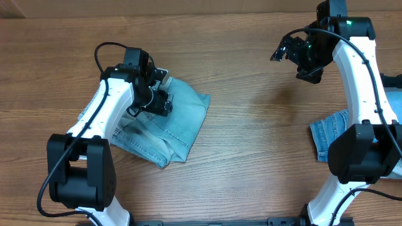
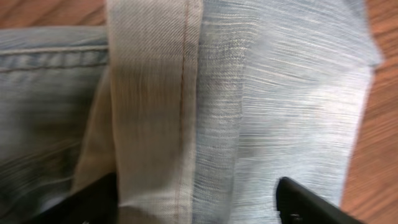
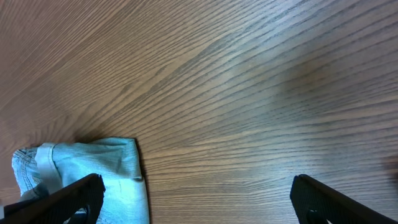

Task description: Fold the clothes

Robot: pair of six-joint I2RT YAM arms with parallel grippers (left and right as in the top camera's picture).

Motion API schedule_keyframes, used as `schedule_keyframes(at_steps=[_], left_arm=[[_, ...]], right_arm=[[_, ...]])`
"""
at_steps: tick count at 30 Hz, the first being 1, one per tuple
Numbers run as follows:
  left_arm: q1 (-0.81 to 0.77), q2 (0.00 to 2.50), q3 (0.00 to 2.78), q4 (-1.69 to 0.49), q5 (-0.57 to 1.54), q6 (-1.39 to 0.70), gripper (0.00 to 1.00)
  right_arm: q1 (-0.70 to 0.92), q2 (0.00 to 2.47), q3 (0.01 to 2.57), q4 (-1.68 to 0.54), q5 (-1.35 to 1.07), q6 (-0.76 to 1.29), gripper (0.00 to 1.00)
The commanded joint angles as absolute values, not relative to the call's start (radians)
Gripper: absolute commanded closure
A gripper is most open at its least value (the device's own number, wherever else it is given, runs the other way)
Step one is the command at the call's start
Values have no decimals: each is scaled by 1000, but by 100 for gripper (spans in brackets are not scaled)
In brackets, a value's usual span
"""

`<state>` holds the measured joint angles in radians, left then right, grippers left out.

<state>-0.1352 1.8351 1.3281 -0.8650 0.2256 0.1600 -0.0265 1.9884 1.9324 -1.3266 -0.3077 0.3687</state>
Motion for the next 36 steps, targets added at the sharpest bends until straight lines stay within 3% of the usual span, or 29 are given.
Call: schedule_keyframes(at_steps=[1,9,12,20,29,36], left_arm=[[-131,1846,1324,-863,308,162,34],[-128,1846,1322,-863,303,172,83],[-112,1846,1322,-864,269,155,94],[-68,1843,1451,-991,90,82,96],[-59,1843,1673,-1242,46,-19,96],[-58,1843,1688,-1338,-210,-113,92]], right_arm=[[-28,1961,1951,-1326,-309,362,0],[-28,1961,1951,-1340,-308,361,0],[-28,1961,1951,-1341,-308,343,0],[-28,1961,1951,-1338,-308,339,0],[-28,1961,1951,-1316,-308,339,0],[-28,1961,1951,-1320,-308,339,0]])
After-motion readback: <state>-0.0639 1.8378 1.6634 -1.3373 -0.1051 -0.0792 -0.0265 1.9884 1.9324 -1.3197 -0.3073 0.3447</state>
